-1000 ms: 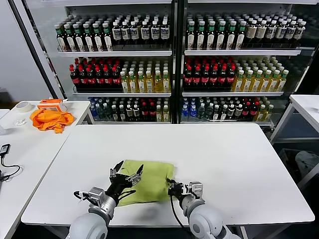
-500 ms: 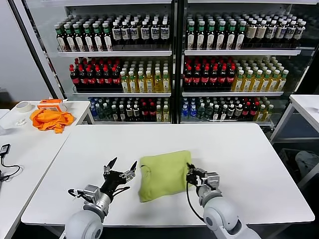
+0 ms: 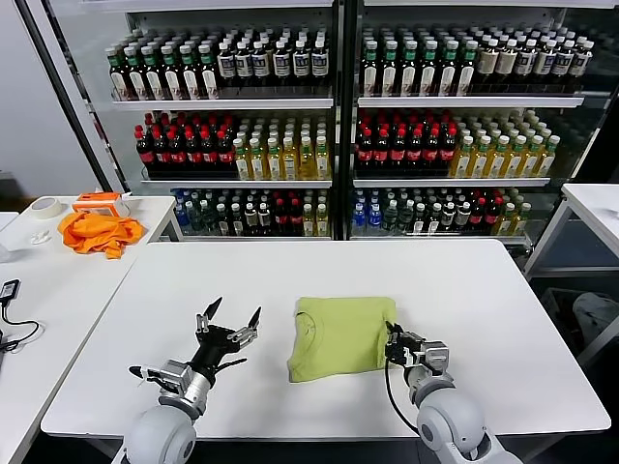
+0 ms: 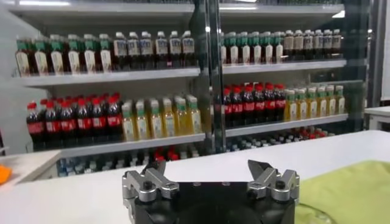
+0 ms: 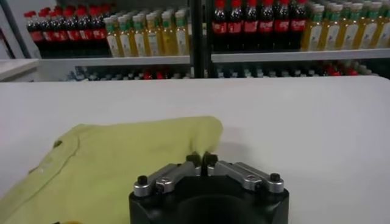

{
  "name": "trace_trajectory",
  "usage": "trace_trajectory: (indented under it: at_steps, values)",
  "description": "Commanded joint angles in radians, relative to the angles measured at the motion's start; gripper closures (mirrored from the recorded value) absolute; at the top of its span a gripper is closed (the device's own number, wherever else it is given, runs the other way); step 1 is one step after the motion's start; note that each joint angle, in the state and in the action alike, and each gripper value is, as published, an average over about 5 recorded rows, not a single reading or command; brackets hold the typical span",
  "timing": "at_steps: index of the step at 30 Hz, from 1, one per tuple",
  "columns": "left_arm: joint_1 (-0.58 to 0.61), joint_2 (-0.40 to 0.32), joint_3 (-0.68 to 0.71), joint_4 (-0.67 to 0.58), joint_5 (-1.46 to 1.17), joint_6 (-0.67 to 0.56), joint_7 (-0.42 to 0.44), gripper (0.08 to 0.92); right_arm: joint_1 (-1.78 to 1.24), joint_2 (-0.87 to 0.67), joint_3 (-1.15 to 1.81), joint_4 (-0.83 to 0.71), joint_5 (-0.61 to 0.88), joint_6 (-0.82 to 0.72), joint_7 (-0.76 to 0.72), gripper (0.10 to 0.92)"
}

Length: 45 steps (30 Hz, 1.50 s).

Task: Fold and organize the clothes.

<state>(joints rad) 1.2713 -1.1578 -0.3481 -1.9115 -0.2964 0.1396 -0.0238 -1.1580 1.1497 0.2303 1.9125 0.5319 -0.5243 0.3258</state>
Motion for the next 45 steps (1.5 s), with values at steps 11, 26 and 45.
trace_trajectory:
  at_steps: [11, 26, 45]
  values:
    - [-0.039, -0.012, -0.010, 0.073, 0.079, -0.172, 0.079, 0.177, -0.080, -0.085, 0.241, 0.144, -0.105, 0.092, -0.116, 0.518]
    - [-0.104, 0.014, 0.028, 0.162, 0.123, -0.276, 0.034, 0.177, -0.048, -0.063, 0.239, -0.126, -0.346, 0.415, -0.197, 0.204]
    - [-0.111, 0.009, 0.010, 0.158, 0.105, -0.279, 0.069, 0.177, 0.002, -0.057, 0.220, -0.146, -0.340, 0.405, -0.198, 0.203]
